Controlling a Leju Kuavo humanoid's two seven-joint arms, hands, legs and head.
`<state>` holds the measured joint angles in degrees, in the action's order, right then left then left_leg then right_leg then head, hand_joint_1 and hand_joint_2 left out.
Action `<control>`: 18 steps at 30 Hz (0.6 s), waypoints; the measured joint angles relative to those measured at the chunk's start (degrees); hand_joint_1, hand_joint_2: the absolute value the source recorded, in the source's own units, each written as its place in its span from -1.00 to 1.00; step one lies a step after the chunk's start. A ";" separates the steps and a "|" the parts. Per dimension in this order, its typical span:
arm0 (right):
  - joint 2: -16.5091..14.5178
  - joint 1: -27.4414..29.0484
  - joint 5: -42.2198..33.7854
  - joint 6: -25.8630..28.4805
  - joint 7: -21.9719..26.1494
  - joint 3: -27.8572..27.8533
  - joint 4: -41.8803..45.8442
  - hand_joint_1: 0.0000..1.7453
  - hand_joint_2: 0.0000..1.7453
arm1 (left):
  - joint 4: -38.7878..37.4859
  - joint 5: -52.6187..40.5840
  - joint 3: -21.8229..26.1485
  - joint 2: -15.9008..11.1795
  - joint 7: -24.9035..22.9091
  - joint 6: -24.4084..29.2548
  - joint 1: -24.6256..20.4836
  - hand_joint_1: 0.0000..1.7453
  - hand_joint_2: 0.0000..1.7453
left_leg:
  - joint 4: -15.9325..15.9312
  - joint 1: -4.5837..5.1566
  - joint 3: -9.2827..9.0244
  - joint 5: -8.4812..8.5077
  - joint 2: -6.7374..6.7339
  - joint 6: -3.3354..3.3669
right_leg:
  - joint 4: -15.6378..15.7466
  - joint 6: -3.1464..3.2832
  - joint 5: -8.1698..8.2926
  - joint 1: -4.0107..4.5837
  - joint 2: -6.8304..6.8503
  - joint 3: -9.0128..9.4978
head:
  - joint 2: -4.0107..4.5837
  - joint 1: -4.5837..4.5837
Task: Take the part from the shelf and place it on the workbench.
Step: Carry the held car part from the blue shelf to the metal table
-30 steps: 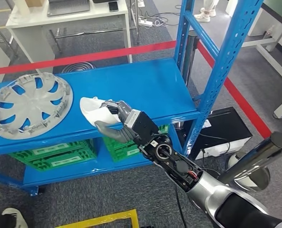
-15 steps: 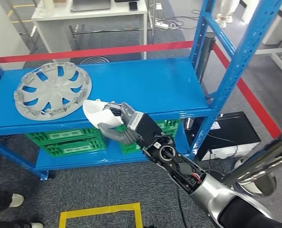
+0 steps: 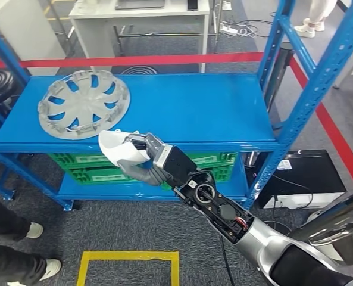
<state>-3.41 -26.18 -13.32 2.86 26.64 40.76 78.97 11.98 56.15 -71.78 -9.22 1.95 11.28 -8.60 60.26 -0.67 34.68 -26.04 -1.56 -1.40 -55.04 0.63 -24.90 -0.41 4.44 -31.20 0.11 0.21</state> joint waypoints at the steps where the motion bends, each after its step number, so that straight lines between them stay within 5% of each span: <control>1: 0.00 0.01 -0.02 -0.16 0.04 0.01 -0.01 0.68 1.00 | 0.00 0.05 0.00 -0.14 0.21 0.13 0.00 -1.00 1.00 | -3.68 0.33 -1.80 1.28 -1.07 0.46 | -0.01 -0.15 -0.07 0.13 0.54 0.06 | 0.00 0.03; 3: -0.06 0.08 -0.14 -0.65 0.29 0.07 -0.13 0.68 1.00 | -0.01 0.27 0.00 -0.43 0.37 0.24 0.12 -1.00 1.00 | -6.74 0.91 -3.02 2.00 -2.02 1.17 | 0.01 -0.63 -0.18 0.29 1.52 0.18 | 0.00 0.10; 5: -0.25 0.13 -0.28 -1.14 0.72 0.20 -0.42 0.68 1.00 | -0.02 0.52 0.00 -0.72 -0.22 0.21 0.51 -1.00 1.00 | -6.97 0.82 -2.94 2.30 -0.65 1.60 | 0.06 -1.33 -0.36 0.29 2.11 0.39 | 0.00 0.18; 7: -0.46 0.14 -0.33 -1.48 1.26 0.34 -0.78 0.68 1.00 | -0.02 0.77 0.00 -0.87 -1.44 0.09 0.84 -1.00 1.00 | -7.45 0.44 -3.17 2.69 0.57 2.12 | -2.05 -1.95 -2.01 0.14 0.06 -0.28 | 0.00 0.40; 9: -0.54 0.30 -0.30 -1.75 1.73 0.43 -1.25 0.68 1.00 | -0.02 1.00 0.01 -0.87 -2.37 -0.02 0.87 -1.00 1.00 | -7.65 0.29 -3.23 2.92 1.84 2.49 | -8.87 -2.28 -5.76 -0.03 -2.93 -3.21 | 0.00 0.79; 11: -0.53 0.62 -0.12 -2.19 2.11 0.45 -1.91 0.68 1.00 | -0.02 1.15 0.02 -0.79 -2.38 -0.03 0.88 -1.00 1.00 | -7.59 0.32 -3.16 2.96 3.42 2.62 | -16.04 -2.37 -8.42 -0.09 -3.99 -6.58 | 0.00 1.14; 12: -0.52 0.74 -0.03 -2.50 2.31 0.45 -2.23 0.68 1.00 | -0.02 1.19 0.03 -0.72 -2.02 0.00 0.95 -1.00 1.00 | -7.50 0.32 -3.15 2.95 4.29 2.62 | -17.10 -2.36 -8.18 -0.10 -4.16 -7.16 | 0.00 1.28; 14: -0.54 0.74 0.05 -3.21 2.64 0.43 -2.65 0.68 1.00 | -0.02 1.20 0.06 -0.48 -0.56 0.31 1.09 -1.00 1.00 | -7.20 0.31 -3.17 2.88 6.03 2.52 | -12.48 -2.14 -4.65 -0.15 -4.72 -5.20 | 0.00 1.63; 16: -0.55 0.56 0.08 -3.78 2.80 0.34 -2.90 0.68 1.00 | -0.02 1.23 0.16 -0.06 1.08 0.83 1.07 -1.00 1.00 | -6.72 0.31 -2.95 2.71 7.53 2.23 | -4.40 -1.77 -1.01 -0.33 -7.30 -1.71 | 0.00 1.87; 18: -0.58 0.45 0.33 -4.16 2.82 0.22 -3.03 0.68 1.00 | -0.02 1.34 0.33 0.26 2.08 1.20 1.01 -1.00 1.00 | -6.42 0.16 -2.40 2.69 8.82 1.64 | -0.57 -1.48 -0.04 -0.31 -9.07 -0.17 | 0.00 1.83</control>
<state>-3.99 -25.73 -13.00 -1.30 29.46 40.99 75.94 11.96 57.49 -71.45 -8.96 4.03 12.47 -7.59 53.84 -0.52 32.28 -23.35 7.26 0.24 -55.61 -0.85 -24.93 -0.72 -4.63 -31.37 0.11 2.04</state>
